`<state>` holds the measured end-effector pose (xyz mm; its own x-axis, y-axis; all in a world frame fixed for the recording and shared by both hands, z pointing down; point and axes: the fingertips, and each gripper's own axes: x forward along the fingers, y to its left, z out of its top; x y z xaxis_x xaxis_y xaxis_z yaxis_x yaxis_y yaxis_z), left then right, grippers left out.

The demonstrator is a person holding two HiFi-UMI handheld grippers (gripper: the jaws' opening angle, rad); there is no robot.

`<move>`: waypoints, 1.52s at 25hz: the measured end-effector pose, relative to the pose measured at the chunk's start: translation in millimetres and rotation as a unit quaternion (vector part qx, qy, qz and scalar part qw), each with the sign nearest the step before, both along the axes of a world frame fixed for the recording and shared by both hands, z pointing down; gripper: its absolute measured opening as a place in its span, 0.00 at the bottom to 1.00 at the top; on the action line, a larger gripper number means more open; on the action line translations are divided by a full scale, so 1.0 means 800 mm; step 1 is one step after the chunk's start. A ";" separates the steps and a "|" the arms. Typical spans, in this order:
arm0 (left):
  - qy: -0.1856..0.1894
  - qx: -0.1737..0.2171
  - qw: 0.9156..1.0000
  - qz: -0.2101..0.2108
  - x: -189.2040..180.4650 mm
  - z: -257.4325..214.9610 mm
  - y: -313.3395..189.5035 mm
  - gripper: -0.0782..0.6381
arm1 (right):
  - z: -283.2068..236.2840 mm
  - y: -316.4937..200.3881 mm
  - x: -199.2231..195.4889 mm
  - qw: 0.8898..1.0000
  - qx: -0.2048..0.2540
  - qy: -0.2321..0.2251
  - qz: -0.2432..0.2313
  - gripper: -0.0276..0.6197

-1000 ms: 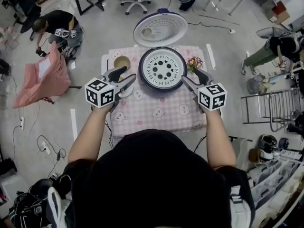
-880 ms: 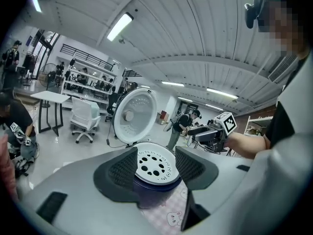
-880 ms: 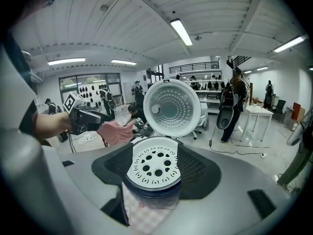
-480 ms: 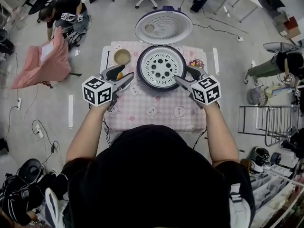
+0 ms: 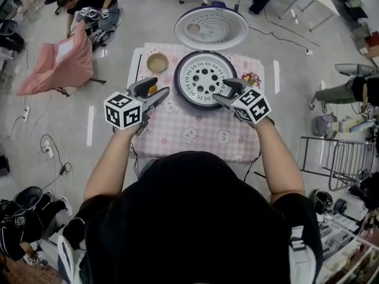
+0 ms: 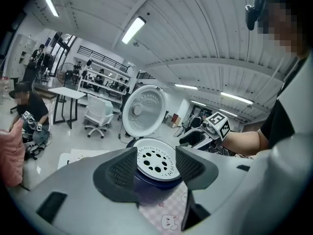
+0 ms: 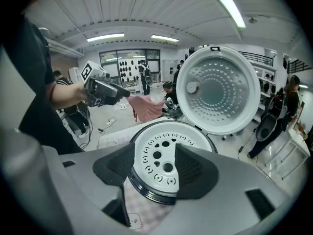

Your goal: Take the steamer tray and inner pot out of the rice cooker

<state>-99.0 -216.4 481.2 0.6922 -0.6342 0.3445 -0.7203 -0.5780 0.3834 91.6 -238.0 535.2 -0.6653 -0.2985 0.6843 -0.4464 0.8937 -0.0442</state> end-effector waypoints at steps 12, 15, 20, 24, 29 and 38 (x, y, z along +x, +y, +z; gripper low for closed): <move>0.008 -0.008 0.999 -0.032 -0.015 0.017 0.008 0.46 | 0.050 0.049 -0.045 0.979 -0.058 0.085 -0.174 0.46; 0.011 -0.012 0.999 -0.035 -0.016 0.022 0.011 0.46 | 0.063 0.059 -0.050 0.969 -0.072 0.109 -0.211 0.46; 0.014 -0.018 0.999 -0.041 -0.020 0.030 0.014 0.46 | 0.089 0.075 -0.054 0.949 -0.094 0.151 -0.260 0.48; 0.017 -0.024 0.999 -0.044 -0.023 0.036 0.018 0.46 | 0.106 0.080 -0.060 0.938 -0.104 0.176 -0.281 0.48; 0.018 -0.029 0.998 -0.045 -0.022 0.041 0.021 0.46 | 0.124 0.087 -0.064 0.925 -0.117 0.197 -0.304 0.48; 0.019 -0.033 0.998 -0.046 -0.023 0.047 0.022 0.46 | 0.150 0.081 -0.037 0.902 -0.125 0.276 -0.308 0.46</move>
